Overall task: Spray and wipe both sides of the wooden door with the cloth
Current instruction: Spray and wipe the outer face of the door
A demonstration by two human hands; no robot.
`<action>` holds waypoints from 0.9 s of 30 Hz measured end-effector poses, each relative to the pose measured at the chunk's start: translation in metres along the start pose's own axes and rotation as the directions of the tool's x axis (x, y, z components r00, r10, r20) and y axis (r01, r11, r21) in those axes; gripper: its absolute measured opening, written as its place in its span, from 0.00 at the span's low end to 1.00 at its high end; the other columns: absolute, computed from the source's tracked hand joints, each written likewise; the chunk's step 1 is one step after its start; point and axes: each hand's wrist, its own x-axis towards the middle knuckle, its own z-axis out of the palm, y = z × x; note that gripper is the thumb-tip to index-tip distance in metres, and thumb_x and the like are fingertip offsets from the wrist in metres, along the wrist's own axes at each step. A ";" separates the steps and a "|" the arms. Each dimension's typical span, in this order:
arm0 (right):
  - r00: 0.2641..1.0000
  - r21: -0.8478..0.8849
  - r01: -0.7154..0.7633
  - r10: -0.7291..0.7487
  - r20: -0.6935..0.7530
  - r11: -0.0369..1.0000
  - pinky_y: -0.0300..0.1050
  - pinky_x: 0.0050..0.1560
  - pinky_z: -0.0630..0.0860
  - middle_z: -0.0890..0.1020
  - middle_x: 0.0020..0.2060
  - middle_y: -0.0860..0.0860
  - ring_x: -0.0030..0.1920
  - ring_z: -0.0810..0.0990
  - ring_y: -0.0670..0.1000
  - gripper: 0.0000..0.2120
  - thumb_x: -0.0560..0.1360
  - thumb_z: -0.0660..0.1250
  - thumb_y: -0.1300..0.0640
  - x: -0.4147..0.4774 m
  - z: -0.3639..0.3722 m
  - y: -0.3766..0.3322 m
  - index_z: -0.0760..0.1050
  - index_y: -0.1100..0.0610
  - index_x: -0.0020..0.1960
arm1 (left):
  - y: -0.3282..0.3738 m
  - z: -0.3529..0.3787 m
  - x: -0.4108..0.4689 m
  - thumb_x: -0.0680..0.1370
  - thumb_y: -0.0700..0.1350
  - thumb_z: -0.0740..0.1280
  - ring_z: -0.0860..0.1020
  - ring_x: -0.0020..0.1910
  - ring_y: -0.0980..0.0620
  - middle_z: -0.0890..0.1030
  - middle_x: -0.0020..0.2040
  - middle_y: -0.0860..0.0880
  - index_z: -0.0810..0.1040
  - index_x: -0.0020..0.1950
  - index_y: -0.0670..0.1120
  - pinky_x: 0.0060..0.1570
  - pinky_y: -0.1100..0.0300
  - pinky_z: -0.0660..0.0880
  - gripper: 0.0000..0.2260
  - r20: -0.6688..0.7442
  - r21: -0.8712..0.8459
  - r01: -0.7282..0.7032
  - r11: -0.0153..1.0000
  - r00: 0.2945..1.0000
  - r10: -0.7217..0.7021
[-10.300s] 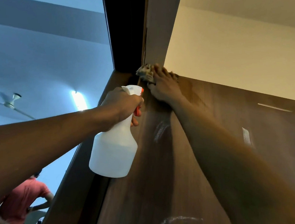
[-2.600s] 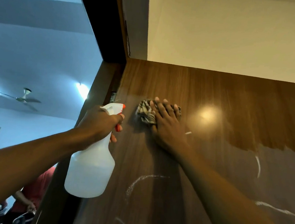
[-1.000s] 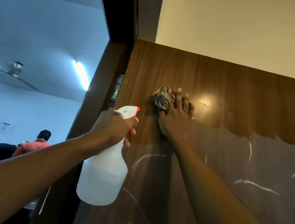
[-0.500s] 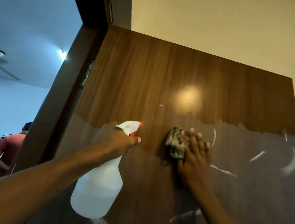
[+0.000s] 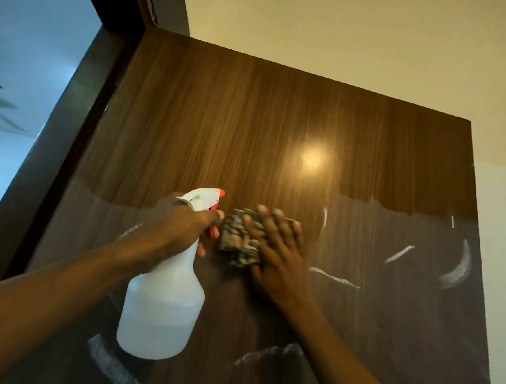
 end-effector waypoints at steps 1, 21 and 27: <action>0.997 -0.010 -0.073 0.073 0.000 0.997 0.61 0.77 0.46 0.52 0.81 0.52 0.80 0.47 0.56 0.33 0.78 0.57 0.41 -0.013 -0.007 0.021 0.53 0.46 0.80 | 0.003 0.004 -0.001 0.76 0.52 0.66 0.80 0.32 0.44 0.83 0.43 0.44 0.77 0.50 0.43 0.38 0.54 0.79 0.12 0.021 -0.004 -0.023 1.000 1.000 0.023; 0.886 -0.011 -0.460 0.460 0.060 0.888 0.60 0.78 0.41 0.45 0.81 0.49 0.80 0.39 0.52 0.33 0.78 0.53 0.47 -0.056 -0.053 0.148 0.47 0.45 0.80 | 0.053 0.103 0.002 0.76 0.52 0.66 0.78 0.27 0.49 0.83 0.40 0.46 0.79 0.46 0.44 0.30 0.61 0.75 0.11 0.081 -0.065 -0.112 0.992 0.990 0.117; 0.878 -0.013 -0.478 0.478 0.012 0.878 0.59 0.77 0.36 0.42 0.81 0.48 0.79 0.38 0.54 0.30 0.80 0.52 0.43 0.020 -0.063 0.181 0.50 0.47 0.80 | 0.076 0.139 0.003 0.76 0.52 0.66 0.78 0.28 0.48 0.83 0.38 0.46 0.79 0.45 0.45 0.28 0.61 0.74 0.11 0.068 -0.055 -0.108 0.993 0.991 0.112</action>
